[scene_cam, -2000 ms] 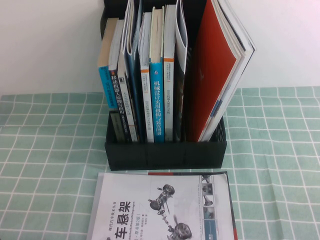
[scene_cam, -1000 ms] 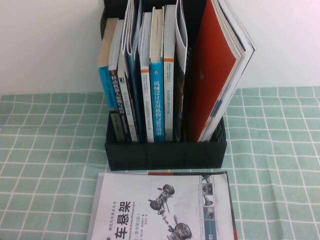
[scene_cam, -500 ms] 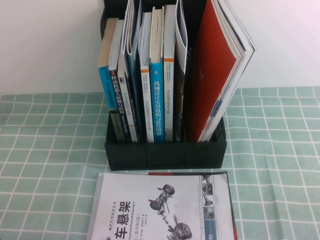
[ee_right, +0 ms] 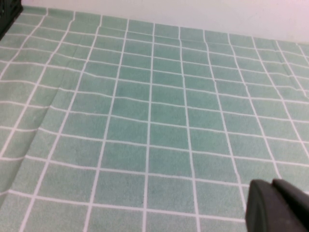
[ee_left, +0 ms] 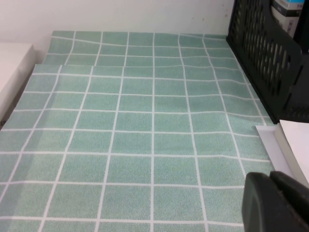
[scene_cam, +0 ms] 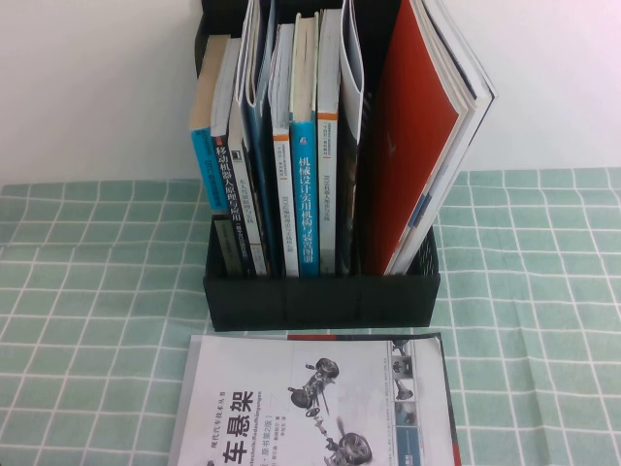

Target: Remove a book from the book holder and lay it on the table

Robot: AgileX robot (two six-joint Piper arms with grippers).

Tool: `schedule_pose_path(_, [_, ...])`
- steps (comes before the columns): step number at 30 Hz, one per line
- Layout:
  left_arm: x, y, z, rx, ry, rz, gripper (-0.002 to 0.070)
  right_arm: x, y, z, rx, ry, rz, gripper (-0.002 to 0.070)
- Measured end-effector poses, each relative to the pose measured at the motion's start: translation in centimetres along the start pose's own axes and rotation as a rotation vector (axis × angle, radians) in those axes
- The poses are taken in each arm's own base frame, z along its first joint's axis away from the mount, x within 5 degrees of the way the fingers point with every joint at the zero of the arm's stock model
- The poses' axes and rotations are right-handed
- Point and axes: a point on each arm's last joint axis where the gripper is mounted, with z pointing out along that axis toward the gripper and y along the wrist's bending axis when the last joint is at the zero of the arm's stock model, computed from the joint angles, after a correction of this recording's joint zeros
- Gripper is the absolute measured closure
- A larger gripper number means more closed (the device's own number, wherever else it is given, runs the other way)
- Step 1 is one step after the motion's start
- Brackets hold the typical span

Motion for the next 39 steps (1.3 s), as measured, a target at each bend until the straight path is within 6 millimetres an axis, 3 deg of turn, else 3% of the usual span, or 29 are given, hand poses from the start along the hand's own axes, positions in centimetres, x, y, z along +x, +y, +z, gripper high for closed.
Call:
schedule_pose_path(7, [-0.2,0.0,0.0,-0.001,-0.021,0.012,0.0678,0.0,0.0,0.0,0.0,0.0,0.0,0.0678])
schedule_pose_path(15, [-2.0,-0.3,-0.2,0.029,-0.233,0.017,0.0678,0.0,0.0,0.0,0.0,0.0,-0.002,0.0678])
schedule_pose_path(22, [-3.7,-0.5,-0.8,0.058,-0.426,0.013,0.0678,-0.4,-0.4,0.0,0.05,-0.046,-0.193,0.0678])
schedule_pose_path(31, [-4.5,-0.6,-1.2,0.079,-0.527,-0.01,0.0678,-4.1,-0.1,-0.9,0.064,-0.468,-0.232,0.0678])
schedule_pose_path(39, [-5.0,-0.7,-1.6,0.115,-0.598,-0.098,0.0678,-7.3,0.5,-3.7,0.027,-0.947,-0.168,0.0678])
